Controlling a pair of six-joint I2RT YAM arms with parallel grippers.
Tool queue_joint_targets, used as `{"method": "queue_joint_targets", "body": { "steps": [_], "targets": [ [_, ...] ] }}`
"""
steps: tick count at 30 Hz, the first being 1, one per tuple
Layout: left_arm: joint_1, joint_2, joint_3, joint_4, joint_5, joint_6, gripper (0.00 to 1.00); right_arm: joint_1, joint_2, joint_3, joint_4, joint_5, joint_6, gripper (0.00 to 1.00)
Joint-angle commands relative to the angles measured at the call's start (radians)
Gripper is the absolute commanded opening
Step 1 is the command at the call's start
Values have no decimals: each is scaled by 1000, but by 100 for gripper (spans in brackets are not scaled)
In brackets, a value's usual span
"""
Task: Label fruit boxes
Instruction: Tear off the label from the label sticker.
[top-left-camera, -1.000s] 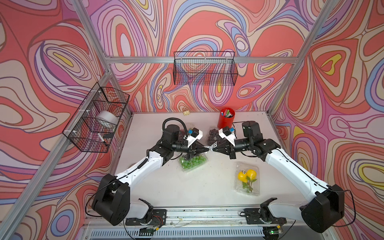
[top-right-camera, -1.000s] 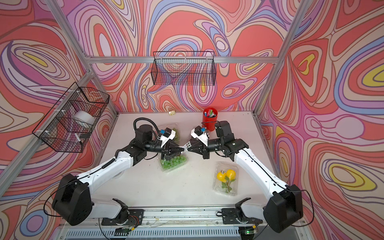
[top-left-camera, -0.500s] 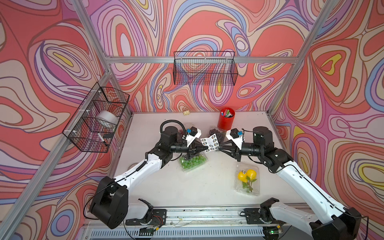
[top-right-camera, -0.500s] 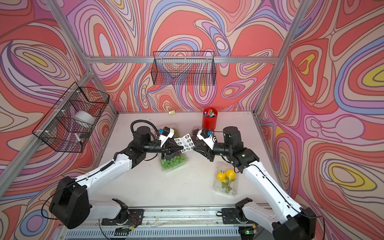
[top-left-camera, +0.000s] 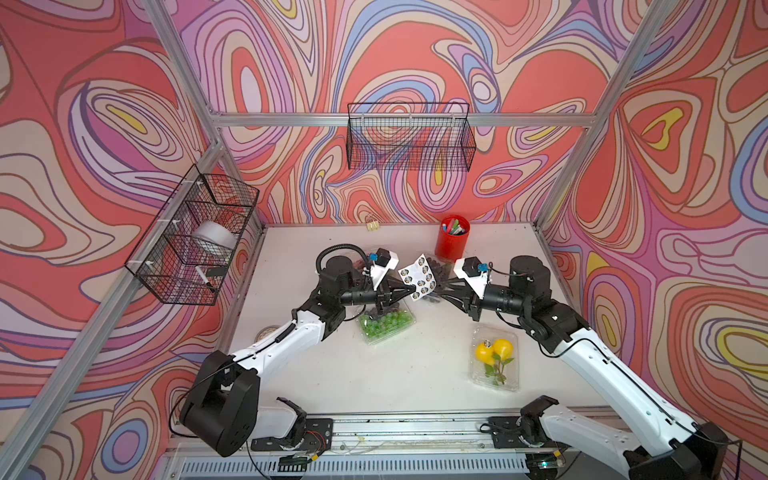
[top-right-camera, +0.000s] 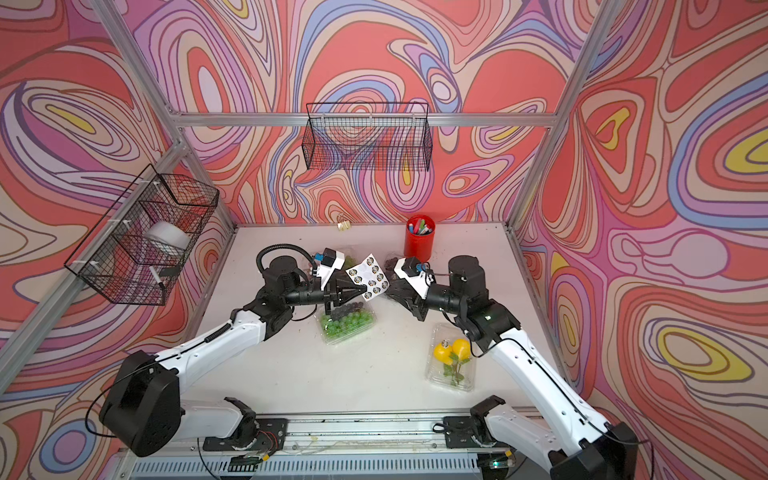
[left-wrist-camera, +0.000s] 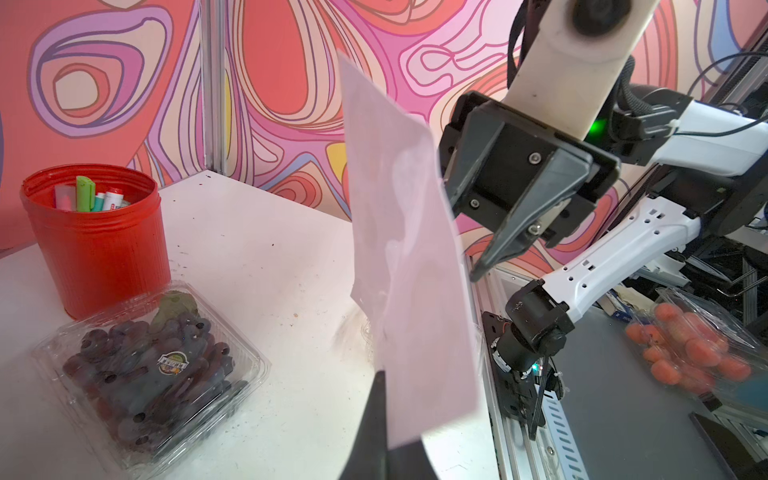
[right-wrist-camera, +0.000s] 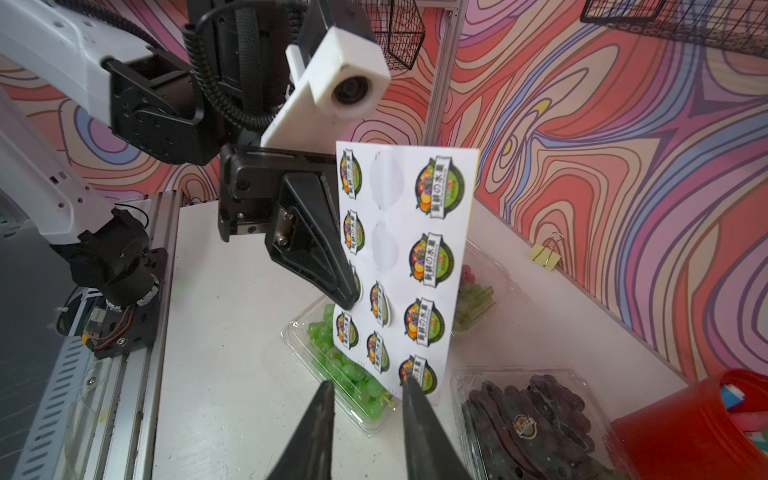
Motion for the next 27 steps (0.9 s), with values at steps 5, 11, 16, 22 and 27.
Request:
{"method": "queue_joint_targets", "body": {
  "steps": [5,11,16,22,27],
  "targets": [
    [-7,5,12,41,15,-15,0,20,73,61,73,-33,-28,31],
    [-7,-1,19,20,18,0,0,32,112,75,96,-60,-29,30],
    [-7,-1,26,12,19,6,0,39,128,79,97,-69,-35,27],
    [-7,4,33,14,28,8,0,42,141,75,98,-69,-38,24],
    [-7,5,35,17,39,9,0,45,143,70,108,-51,-42,26]
  ]
}}
